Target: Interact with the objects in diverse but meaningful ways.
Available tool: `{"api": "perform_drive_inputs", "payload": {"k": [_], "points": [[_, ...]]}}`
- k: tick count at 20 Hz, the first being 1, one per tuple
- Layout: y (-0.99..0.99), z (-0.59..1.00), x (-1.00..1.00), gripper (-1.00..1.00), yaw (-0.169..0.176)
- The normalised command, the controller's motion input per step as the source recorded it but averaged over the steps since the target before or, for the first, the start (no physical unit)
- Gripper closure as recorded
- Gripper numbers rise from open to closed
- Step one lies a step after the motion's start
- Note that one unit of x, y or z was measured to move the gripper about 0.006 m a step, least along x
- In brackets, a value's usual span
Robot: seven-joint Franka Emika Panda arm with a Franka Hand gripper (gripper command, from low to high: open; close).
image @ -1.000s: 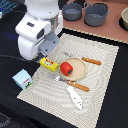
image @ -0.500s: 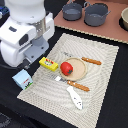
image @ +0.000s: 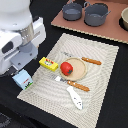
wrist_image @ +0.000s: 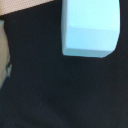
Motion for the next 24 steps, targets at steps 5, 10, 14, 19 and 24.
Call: {"api": "perform_drive_inputs", "payload": {"k": [5, 10, 14, 19, 24], "points": [[-0.11, -0.27, -0.04, -1.0, 0.0], [-0.12, -0.29, -0.01, -1.0, -0.005], [-0.12, -0.33, -0.05, -1.0, 0.0], [-0.27, -0.38, -0.29, -1.0, 0.0], [-0.27, -0.37, -0.32, 1.0, 0.0]]}}
